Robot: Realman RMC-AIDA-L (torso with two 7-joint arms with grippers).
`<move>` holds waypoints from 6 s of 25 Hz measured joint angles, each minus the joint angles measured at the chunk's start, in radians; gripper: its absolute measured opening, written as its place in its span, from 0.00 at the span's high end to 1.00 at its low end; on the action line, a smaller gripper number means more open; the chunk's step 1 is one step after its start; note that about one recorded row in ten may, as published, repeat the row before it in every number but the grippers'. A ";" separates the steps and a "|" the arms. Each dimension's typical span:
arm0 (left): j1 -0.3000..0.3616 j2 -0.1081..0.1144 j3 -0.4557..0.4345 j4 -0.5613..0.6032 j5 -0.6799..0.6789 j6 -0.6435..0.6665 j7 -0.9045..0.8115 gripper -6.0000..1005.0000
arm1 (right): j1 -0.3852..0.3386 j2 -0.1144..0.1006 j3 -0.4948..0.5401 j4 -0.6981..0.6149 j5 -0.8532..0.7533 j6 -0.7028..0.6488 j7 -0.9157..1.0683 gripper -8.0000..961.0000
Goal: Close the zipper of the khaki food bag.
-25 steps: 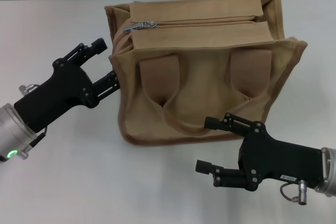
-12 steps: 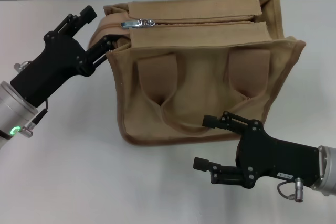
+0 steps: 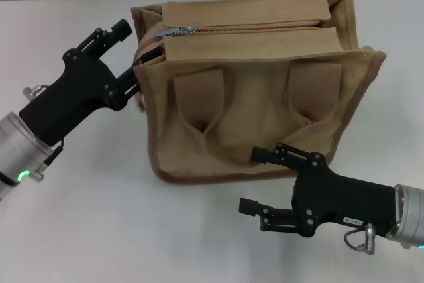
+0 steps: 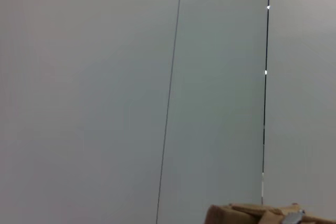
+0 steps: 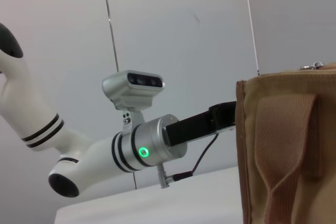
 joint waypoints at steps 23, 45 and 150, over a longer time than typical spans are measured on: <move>-0.003 0.000 0.004 -0.048 -0.012 0.051 0.041 0.91 | 0.003 0.000 0.000 0.031 0.000 0.023 -0.006 0.13; -0.032 -0.002 -0.042 -0.108 -0.020 0.147 0.011 0.96 | -0.043 -0.007 0.106 0.018 0.002 -0.259 0.020 0.13; -0.156 -0.004 -0.033 -0.187 0.023 0.147 0.026 0.91 | 0.233 -0.004 0.229 0.060 0.158 -0.124 0.587 0.53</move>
